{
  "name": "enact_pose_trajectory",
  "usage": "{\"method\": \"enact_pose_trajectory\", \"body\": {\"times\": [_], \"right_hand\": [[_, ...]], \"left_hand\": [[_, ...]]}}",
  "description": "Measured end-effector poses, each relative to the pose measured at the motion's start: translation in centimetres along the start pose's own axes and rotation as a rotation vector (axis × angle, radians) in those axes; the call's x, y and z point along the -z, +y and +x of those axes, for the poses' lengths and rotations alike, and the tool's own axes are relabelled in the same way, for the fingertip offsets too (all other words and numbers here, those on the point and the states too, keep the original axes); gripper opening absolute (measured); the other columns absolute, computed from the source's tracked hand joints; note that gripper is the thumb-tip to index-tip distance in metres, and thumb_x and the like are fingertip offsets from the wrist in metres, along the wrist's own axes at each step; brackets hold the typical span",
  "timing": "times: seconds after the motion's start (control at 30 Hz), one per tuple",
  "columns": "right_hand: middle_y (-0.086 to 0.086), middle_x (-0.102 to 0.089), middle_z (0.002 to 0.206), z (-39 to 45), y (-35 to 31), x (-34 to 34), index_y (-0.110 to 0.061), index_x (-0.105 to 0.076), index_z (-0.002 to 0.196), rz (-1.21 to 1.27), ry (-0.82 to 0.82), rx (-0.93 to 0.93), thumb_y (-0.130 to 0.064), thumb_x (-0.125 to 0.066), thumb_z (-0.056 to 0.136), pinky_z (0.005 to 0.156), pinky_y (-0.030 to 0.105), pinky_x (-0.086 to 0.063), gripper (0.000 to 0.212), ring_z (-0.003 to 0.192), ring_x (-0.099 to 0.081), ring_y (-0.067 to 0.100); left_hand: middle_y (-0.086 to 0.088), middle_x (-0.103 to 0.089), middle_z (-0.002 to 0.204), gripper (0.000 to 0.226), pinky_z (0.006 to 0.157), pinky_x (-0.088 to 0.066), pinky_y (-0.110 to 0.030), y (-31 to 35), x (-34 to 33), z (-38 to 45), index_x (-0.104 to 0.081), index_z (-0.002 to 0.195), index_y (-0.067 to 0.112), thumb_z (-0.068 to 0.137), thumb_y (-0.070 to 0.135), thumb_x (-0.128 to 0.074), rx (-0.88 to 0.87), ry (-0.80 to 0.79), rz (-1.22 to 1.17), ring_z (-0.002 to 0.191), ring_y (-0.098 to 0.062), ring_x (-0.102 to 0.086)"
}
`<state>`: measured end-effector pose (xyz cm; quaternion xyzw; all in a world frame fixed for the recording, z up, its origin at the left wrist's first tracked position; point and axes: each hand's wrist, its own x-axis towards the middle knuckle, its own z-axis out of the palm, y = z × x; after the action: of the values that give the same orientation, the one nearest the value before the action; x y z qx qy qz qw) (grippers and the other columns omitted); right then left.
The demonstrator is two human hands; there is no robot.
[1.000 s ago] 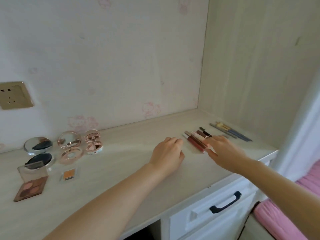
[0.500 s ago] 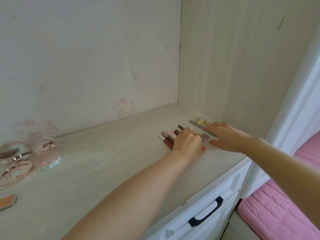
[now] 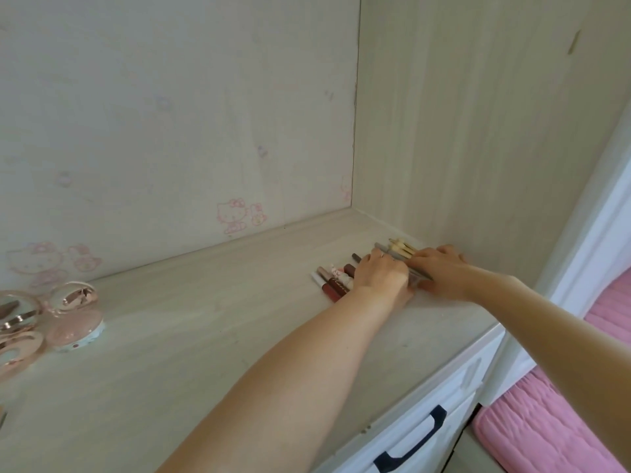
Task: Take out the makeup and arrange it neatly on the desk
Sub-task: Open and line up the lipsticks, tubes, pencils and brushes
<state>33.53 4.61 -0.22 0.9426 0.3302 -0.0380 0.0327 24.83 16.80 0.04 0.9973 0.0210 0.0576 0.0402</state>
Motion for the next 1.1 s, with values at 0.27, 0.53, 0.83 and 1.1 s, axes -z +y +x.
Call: {"method": "enact_pose_trajectory", "body": {"times": [0.27, 0.53, 0.83, 1.1], "right_hand": [[-0.009, -0.046, 0.139, -2.7, 0.3, -0.1, -0.041, -0.041, 0.136, 0.240, 0.074, 0.035, -0.046, -0.053, 0.091, 0.107, 0.045, -0.031, 0.046, 0.129, -0.033, 0.027], [-0.003, -0.057, 0.131, -6.8, -4.8, 2.4, -0.023, -0.057, 0.129, 0.527, 0.270, 0.197, -0.026, -0.056, 0.095, 0.103, 0.025, -0.034, 0.035, 0.122, -0.050, 0.012], [-0.011, -0.066, 0.106, -9.3, -14.0, 4.3, -0.030, -0.068, 0.116, 0.680, 0.452, 0.283, -0.021, -0.056, 0.095, 0.089, 0.027, -0.049, 0.027, 0.098, -0.060, 0.006], [-0.019, -0.063, 0.107, -10.3, -24.1, 4.2, -0.037, -0.066, 0.116, 0.855, 0.430, 0.396, -0.027, -0.059, 0.093, 0.086, 0.016, -0.047, 0.026, 0.100, -0.059, -0.004]], "left_hand": [[-0.019, -0.051, 0.125, 0.062, 0.098, -0.037, -0.034, -0.7, 0.8, -2.0, -0.049, 0.124, -0.002, 0.087, 0.045, -0.064, 0.001, 0.077, -0.316, 0.123, -0.030, -0.038], [-0.007, -0.071, 0.091, 0.024, 0.046, -0.049, -0.038, -3.1, 3.2, -7.5, -0.053, 0.090, 0.024, 0.080, 0.033, -0.073, 0.234, 0.178, -1.180, 0.057, -0.026, -0.061], [-0.017, -0.072, 0.097, 0.042, 0.093, -0.054, -0.035, -8.1, 4.5, -14.5, -0.063, 0.110, -0.004, 0.080, 0.021, -0.077, 0.317, 0.262, -1.779, 0.098, -0.029, -0.068], [-0.016, -0.071, 0.103, 0.016, 0.093, -0.054, -0.038, -14.5, 7.2, -22.8, -0.062, 0.092, 0.003, 0.095, 0.018, -0.058, 0.370, 0.350, -1.998, 0.097, -0.027, -0.070]]}}
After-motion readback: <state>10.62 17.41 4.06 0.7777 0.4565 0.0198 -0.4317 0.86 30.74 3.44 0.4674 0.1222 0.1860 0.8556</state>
